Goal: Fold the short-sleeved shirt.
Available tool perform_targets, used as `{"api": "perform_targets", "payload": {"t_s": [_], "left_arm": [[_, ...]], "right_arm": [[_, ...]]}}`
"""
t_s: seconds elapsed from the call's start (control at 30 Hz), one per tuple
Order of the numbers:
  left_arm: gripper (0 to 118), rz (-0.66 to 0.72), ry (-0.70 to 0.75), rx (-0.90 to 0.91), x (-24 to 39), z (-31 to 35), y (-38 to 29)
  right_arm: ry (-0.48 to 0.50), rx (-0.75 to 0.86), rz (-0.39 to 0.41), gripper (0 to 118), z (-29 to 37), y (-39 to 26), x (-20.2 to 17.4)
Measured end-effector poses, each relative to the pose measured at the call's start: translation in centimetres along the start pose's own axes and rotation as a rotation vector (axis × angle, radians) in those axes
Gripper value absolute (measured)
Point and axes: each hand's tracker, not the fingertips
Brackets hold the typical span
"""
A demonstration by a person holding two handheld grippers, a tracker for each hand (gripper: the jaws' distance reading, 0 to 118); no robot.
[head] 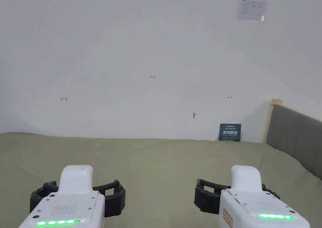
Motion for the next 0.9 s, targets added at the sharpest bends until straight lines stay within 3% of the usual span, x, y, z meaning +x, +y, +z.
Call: {"api": "perform_targets", "payload": {"t_s": [0.4,0.6,0.77,0.9], "left_arm": [[118,0.009,-0.013,-0.019,-0.4,0.0,-0.2],[118,-0.015,-0.017,-0.015,-0.1,0.0,0.1],[118,0.010,-0.021,-0.013,-0.3,-0.2,0.2],[118,0.026,-0.014,-0.038,-0.6,-0.6,0.2]], "right_arm": [[-0.032,-0.006,-0.035,118,0.2,1.5,1.2],[-0.035,-0.011,0.005,118,0.1,1.3,0.9],[0.036,-0.044,-0.009,118,-0.2,0.8,0.9],[0.026,-0.050,-0.011,118,-0.4,0.6,0.7]]}}
